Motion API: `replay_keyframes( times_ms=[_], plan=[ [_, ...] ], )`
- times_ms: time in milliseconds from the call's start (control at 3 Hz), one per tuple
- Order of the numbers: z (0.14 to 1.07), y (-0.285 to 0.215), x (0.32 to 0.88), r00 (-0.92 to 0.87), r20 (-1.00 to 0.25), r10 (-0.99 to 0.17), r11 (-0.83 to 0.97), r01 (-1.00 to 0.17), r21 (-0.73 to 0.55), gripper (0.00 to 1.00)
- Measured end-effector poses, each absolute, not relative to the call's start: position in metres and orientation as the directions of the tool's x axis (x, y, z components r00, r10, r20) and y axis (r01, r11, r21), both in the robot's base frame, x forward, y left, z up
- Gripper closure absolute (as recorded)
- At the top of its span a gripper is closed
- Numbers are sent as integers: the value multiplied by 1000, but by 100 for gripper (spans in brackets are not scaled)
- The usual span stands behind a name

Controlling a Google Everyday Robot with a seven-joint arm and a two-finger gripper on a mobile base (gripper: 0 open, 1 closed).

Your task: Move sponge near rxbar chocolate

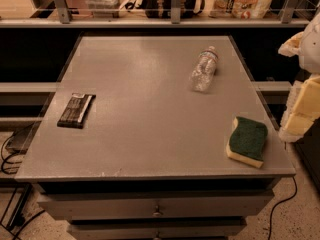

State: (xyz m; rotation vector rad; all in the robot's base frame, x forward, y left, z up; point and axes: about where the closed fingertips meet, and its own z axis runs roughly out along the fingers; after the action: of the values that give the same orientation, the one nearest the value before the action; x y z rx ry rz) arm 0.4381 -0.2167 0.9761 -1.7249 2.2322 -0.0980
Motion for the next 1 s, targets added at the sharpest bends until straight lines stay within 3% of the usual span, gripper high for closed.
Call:
replay_keyframes(
  times_ms=[667,1000],
  plan=[
    [974,-216,439,-214,-238,-947,271,-932,-241,0],
    [961,-219,441,-214,-328,-920,290,-935,-202,0]
  ],
)
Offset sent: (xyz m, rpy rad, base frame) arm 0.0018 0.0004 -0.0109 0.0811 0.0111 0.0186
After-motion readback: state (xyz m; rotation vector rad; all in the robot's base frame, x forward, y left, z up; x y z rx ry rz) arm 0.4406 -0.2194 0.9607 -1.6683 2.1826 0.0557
